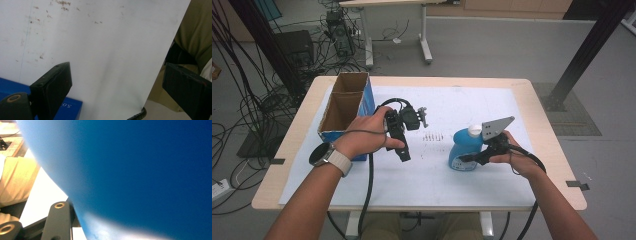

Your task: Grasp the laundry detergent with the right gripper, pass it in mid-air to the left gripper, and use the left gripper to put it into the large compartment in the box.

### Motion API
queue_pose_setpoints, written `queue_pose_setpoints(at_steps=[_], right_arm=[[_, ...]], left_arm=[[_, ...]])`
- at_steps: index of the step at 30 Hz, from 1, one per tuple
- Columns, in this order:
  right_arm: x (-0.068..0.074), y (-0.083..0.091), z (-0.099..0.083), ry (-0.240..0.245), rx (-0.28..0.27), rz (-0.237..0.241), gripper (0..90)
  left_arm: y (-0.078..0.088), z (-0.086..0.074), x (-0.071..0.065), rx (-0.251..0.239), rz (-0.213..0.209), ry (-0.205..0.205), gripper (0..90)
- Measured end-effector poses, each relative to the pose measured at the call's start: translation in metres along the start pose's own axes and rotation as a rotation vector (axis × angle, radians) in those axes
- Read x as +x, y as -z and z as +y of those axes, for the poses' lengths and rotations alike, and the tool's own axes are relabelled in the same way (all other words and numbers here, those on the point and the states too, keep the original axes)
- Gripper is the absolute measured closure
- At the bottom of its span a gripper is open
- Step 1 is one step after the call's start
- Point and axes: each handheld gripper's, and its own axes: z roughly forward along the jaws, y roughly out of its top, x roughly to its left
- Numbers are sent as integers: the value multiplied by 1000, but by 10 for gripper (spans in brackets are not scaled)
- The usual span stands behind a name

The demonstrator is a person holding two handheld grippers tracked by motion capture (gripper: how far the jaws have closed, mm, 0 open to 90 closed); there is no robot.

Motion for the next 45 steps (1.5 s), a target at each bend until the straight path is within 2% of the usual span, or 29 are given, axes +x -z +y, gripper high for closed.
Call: queue_pose_setpoints(at_steps=[26, 45], right_arm=[[2, 0, 2, 9, 16, -5, 440], [0, 0, 2, -4, 14, 3, 442]], left_arm=[[1, -1, -1, -7, 3, -1, 94], [3, -5, 0, -4, 4, -1, 94]])
